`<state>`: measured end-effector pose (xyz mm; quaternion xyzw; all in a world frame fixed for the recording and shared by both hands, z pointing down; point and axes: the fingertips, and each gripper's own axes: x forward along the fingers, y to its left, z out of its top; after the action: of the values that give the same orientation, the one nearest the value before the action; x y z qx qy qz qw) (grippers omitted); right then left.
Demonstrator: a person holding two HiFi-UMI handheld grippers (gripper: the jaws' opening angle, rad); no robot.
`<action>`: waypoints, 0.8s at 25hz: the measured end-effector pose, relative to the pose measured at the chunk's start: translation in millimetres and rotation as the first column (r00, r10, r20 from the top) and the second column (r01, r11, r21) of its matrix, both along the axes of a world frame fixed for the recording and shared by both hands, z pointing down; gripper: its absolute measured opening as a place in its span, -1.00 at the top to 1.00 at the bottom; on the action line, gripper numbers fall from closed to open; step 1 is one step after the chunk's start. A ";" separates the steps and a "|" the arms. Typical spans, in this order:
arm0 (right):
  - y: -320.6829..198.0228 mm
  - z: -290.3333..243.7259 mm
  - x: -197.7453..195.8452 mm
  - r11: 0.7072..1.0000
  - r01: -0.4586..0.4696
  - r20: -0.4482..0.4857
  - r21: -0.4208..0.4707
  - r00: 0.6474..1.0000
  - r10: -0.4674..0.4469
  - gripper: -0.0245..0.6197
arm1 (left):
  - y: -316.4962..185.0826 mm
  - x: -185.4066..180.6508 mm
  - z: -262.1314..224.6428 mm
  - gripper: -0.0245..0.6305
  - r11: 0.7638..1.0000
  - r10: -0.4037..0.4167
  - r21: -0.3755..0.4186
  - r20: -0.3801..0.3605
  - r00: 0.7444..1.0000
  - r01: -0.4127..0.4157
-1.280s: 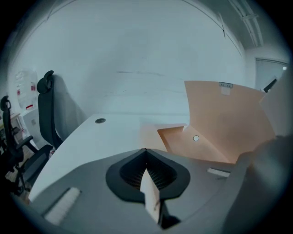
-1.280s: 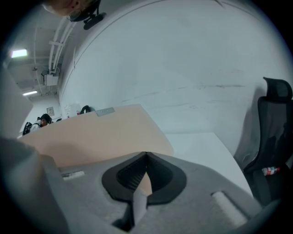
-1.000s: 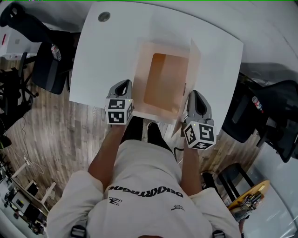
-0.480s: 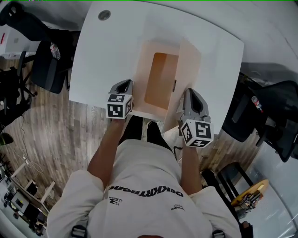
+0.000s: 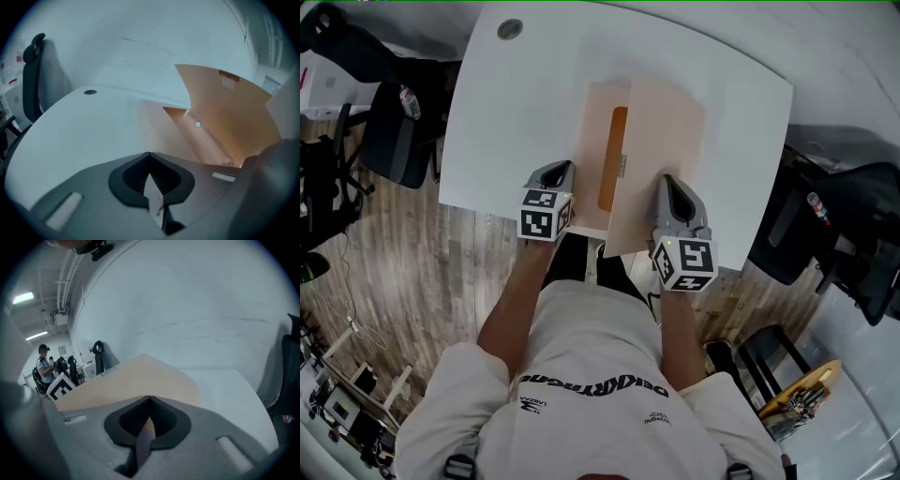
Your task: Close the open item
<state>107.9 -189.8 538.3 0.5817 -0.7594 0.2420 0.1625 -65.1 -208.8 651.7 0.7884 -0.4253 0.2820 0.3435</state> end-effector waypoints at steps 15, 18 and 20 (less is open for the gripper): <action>-8.9 30.0 -34.0 0.994 0.079 -0.053 -0.074 0.995 -0.083 0.92 | -6.6 2.4 2.9 0.93 0.999 0.038 -0.007 -0.048 0.998 -0.038; -10.2 33.1 -37.8 0.993 0.086 -0.055 -0.083 0.994 -0.090 0.92 | -5.6 2.0 3.7 0.93 0.998 0.064 -0.021 -0.085 0.994 -0.066; -11.2 34.7 -39.6 0.992 0.090 -0.057 -0.088 0.994 -0.095 0.92 | -5.6 2.3 3.3 0.93 0.996 0.081 -0.029 -0.108 0.991 -0.085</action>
<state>68.3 -201.1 573.0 0.5455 -0.7692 0.2487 0.2213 -62.9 -214.4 655.0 0.8135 -0.3684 0.2608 0.3667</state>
